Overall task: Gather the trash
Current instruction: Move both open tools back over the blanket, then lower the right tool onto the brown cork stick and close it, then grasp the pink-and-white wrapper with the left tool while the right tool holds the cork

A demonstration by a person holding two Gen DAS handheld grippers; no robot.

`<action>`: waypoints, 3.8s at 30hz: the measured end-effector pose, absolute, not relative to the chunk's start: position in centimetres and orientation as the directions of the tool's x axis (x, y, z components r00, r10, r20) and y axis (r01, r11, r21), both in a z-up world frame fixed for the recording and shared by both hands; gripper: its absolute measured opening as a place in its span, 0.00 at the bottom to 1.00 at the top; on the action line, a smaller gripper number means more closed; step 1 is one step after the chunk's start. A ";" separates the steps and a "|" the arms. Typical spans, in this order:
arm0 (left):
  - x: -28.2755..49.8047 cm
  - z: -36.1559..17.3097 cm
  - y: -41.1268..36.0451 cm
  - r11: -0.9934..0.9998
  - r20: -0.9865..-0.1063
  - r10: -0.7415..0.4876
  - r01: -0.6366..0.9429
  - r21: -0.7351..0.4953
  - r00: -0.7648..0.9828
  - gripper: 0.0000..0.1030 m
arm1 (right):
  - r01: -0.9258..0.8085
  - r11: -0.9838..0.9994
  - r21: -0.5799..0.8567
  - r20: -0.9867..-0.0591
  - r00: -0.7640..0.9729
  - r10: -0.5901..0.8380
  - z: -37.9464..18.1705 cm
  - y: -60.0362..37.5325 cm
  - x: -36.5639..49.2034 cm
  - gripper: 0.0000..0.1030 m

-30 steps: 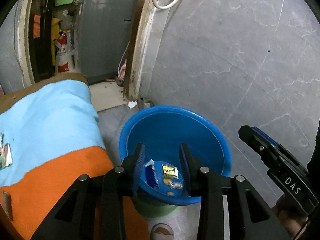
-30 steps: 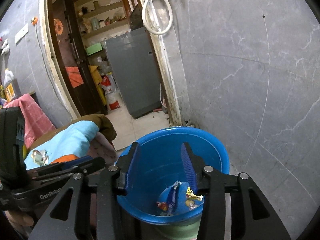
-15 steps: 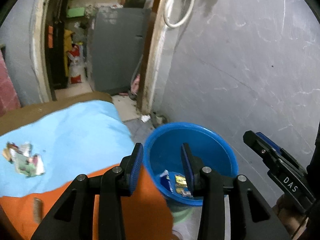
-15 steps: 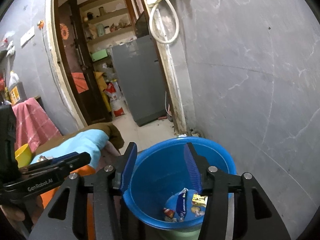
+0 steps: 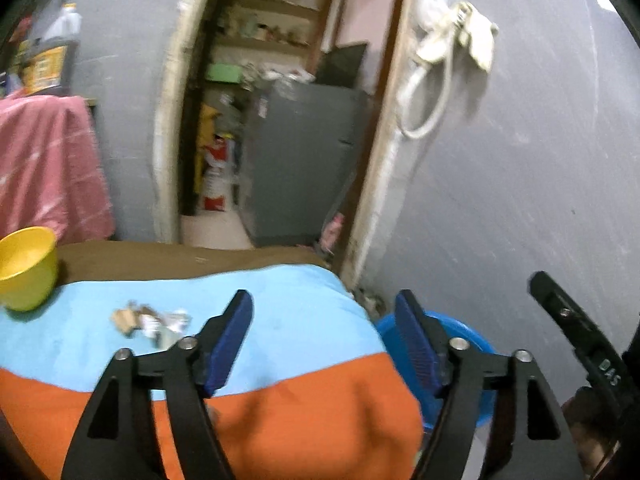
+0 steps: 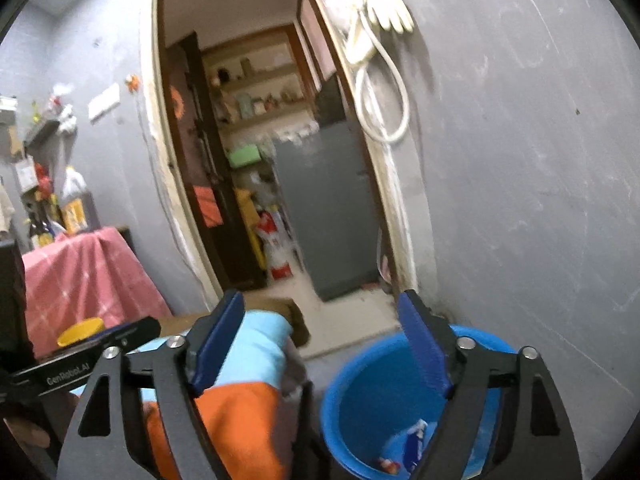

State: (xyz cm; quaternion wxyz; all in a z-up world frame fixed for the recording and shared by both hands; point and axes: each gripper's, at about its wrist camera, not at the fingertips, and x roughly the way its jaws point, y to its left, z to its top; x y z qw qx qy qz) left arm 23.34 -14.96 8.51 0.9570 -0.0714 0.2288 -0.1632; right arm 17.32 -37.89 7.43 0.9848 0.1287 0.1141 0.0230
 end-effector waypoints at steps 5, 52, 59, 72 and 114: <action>20.9 9.6 -11.0 0.956 -0.331 -0.260 0.193 -0.223 0.907 0.94 | -0.076 0.966 0.246 -0.127 0.986 0.110 8.4 -36.0 16.7 0.96; 21.6 1.4 2.7 1.000 -0.562 -0.021 0.014 -0.016 0.827 0.97 | -0.418 0.905 -0.075 -0.612 0.736 0.290 -1.8 -16.5 22.1 0.92; 23.4 0.3 2.3 0.998 -0.629 -0.058 0.033 -0.051 0.775 0.97 | -0.453 0.890 -0.058 -0.631 0.707 0.319 -1.9 -16.5 22.2 0.67; 25.7 -0.1 0.0 0.986 -0.660 -0.164 0.107 -0.126 0.733 0.97 | -0.425 0.904 -0.046 -0.647 0.703 0.297 -1.6 -18.1 23.9 0.14; 29.8 1.3 -5.2 0.929 -0.674 -0.367 0.215 -0.301 0.641 0.01 | -0.351 0.935 0.047 -0.577 0.754 0.312 -0.1 -22.1 25.8 0.12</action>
